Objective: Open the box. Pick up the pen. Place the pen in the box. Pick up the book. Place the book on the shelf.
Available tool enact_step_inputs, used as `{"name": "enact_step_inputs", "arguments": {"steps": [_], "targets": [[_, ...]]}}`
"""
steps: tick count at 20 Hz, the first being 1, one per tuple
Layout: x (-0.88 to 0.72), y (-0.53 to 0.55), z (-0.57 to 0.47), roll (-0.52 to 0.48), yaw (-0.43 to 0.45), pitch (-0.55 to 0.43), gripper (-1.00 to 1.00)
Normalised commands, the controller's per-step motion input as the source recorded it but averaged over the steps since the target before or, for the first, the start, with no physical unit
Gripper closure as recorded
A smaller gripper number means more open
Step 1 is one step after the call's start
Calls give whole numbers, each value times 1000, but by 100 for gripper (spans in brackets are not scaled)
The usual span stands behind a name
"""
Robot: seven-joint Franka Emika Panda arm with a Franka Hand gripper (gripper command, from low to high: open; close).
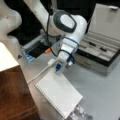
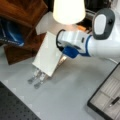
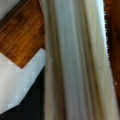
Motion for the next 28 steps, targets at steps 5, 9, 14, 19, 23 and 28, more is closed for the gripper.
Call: {"name": "enact_step_inputs", "arguments": {"steps": [5,9,14,19,23,28], "targets": [[124,98,-176,-188,59,-131,100],[159,110,-183,-174,67,-147,100],[175,116,-165,-146,58,-113,100],[254,113,-101,-201,106,-62,100],[300,132,33,-219,111,20,100],[356,184,170,-249,85,76,100]]}}
